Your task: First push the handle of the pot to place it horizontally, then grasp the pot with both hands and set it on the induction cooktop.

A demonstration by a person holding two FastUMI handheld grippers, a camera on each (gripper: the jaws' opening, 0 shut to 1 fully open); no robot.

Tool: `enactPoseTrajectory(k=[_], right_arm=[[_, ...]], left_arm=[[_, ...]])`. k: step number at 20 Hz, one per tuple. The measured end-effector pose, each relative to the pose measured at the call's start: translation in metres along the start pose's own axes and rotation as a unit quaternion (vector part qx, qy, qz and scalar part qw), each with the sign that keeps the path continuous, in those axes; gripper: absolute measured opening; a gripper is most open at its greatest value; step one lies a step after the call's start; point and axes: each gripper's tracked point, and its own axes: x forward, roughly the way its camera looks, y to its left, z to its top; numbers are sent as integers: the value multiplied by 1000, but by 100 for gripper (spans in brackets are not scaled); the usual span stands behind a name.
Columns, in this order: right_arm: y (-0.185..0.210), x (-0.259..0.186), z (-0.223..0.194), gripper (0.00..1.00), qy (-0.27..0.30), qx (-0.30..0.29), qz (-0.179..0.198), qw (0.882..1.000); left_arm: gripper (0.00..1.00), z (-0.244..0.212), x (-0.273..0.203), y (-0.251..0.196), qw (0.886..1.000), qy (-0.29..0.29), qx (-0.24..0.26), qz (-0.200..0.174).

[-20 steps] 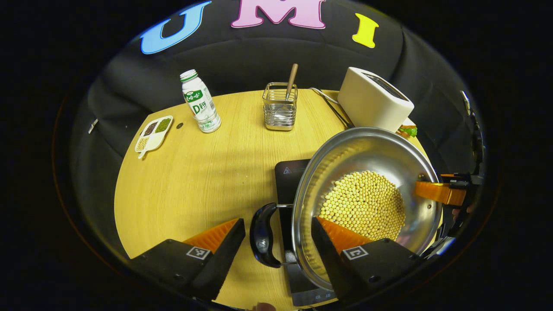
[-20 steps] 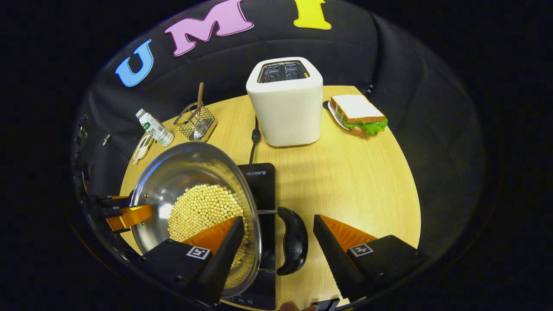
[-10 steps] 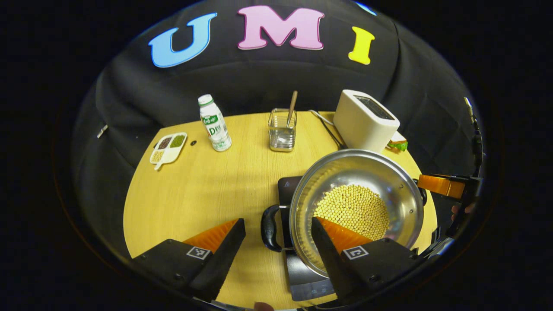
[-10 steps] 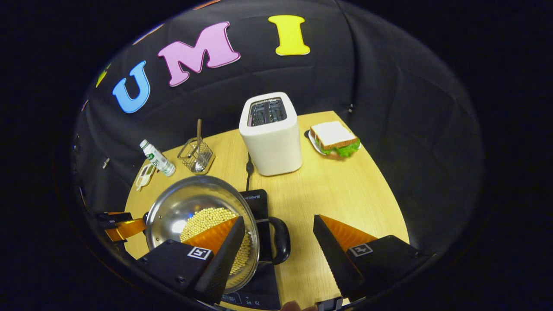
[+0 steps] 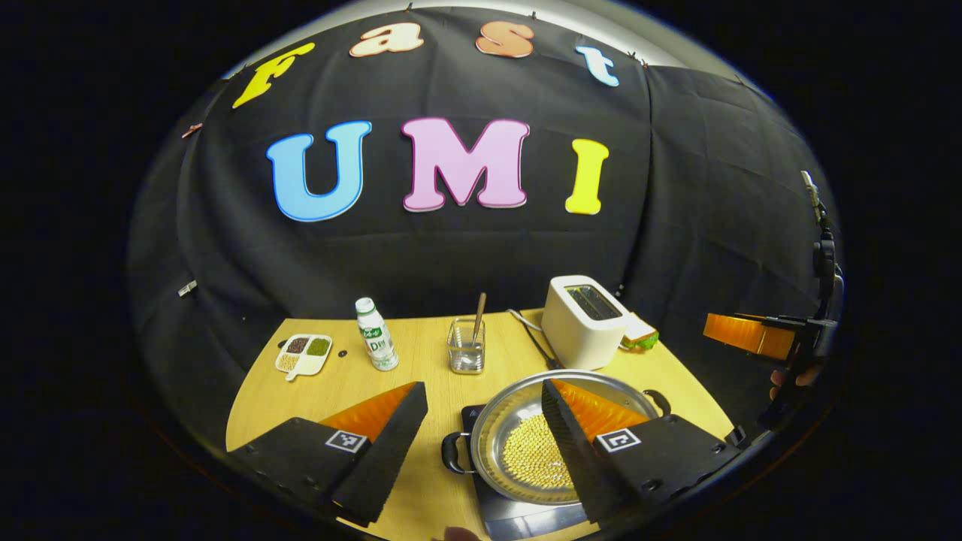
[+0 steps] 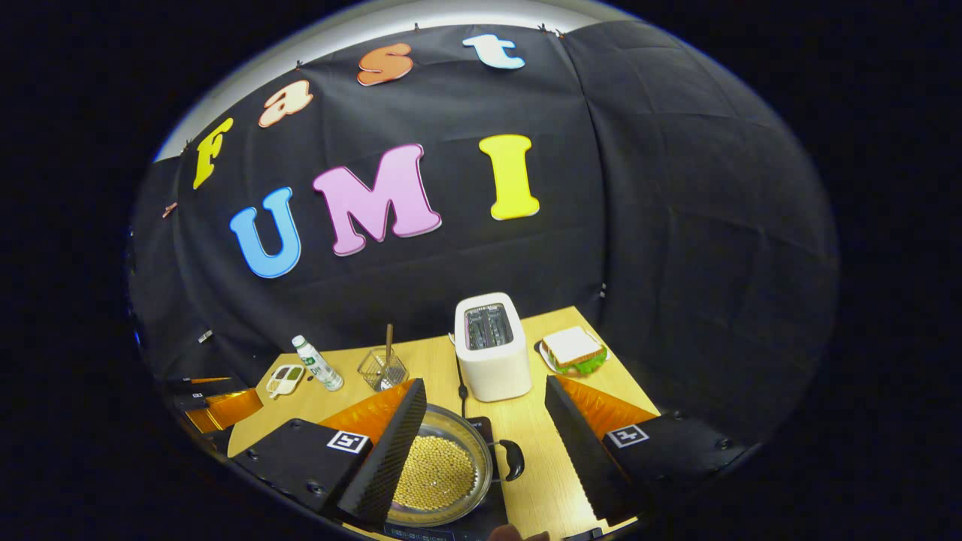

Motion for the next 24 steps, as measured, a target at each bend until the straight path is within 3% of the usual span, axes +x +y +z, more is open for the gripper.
enactPoseTrajectory(k=[6, 9, 12, 19, 21, 23, 24], right_arm=[[28, -51, 75, 98, -124, -1, 11, 992], [43, -72, 89, 98, -159, -19, 21, 987], [53, -99, 110, 98, -204, -39, 21, 978], [74, -135, 110, 98, -223, -53, 24, 973], [82, -143, 112, 98, -235, -64, 23, 970], [88, -149, 114, 98, -246, -80, 19, 966], [93, -150, 113, 98, -246, -82, 19, 966]], left_arm=[[94, 78, -53, -17, 989, -138, 52, 8], [96, 100, -78, -31, 984, -174, 40, 2], [95, 118, -103, -22, 976, -214, 37, 22], [97, 119, -145, -5, 967, -243, 47, 58], [92, 115, -147, 8, 968, -238, 33, 66], [97, 110, -149, 19, 970, -235, 14, 68], [95, 107, -152, 25, 970, -233, 7, 70]])
